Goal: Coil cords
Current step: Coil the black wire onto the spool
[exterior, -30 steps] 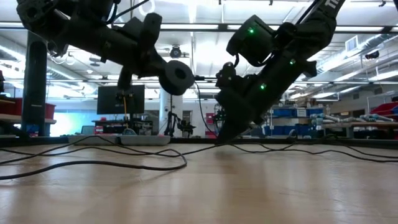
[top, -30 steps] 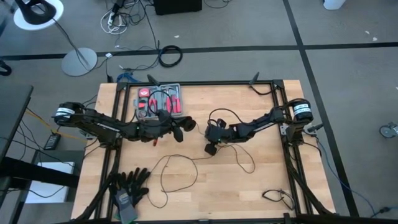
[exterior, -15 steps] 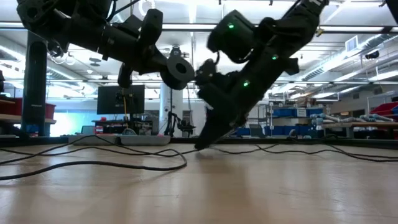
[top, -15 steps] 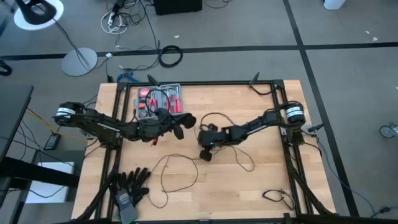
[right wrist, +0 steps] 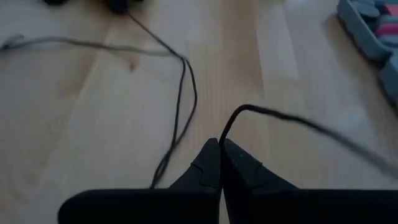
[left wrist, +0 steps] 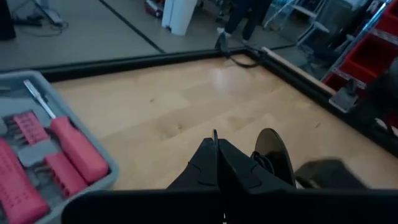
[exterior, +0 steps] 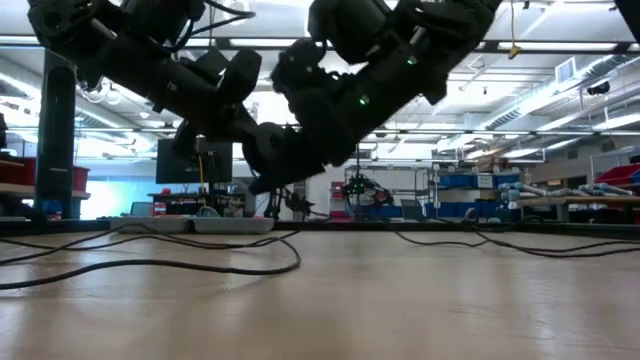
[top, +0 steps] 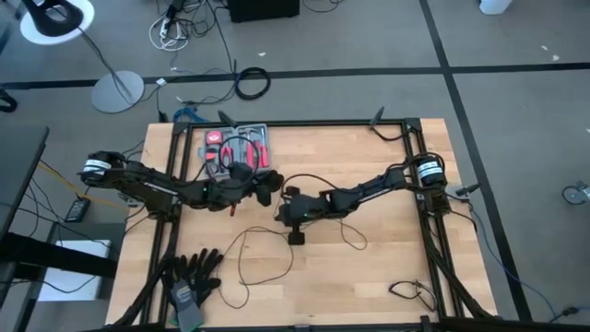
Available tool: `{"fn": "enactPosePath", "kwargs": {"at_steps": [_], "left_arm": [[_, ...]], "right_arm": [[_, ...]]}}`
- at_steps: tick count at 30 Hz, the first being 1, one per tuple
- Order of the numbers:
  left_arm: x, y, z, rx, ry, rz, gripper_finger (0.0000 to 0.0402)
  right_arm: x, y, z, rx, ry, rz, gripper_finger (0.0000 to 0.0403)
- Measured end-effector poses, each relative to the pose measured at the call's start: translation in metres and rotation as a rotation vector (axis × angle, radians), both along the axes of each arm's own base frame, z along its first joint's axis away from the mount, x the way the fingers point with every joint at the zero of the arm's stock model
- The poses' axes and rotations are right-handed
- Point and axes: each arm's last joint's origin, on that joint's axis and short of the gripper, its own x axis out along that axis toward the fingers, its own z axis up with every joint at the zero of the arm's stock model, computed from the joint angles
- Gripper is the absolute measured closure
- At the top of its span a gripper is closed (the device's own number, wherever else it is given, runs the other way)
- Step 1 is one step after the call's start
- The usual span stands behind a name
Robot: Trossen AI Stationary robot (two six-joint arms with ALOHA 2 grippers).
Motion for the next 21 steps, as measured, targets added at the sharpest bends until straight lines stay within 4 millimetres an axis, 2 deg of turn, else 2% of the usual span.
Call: {"fn": "enactPosePath", "kwargs": {"at_steps": [9,14,21], "left_arm": [[-0.001,0.000,-0.007,-0.077,0.060,-0.101,0.0402],[-0.003,0.003,-0.012,-0.086,0.113,-0.084,0.0402],[-0.004,0.012,-0.009,-0.049,0.084,0.017,0.0401]], "right_arm": [[0.009,-0.026,0.011,0.107,-0.026,0.098,0.0403],[0.009,-0.027,0.012,0.229,-0.023,0.190,0.0403],[0.008,-0.017,0.012,0.273,-0.008,0.187,0.0403]]}}
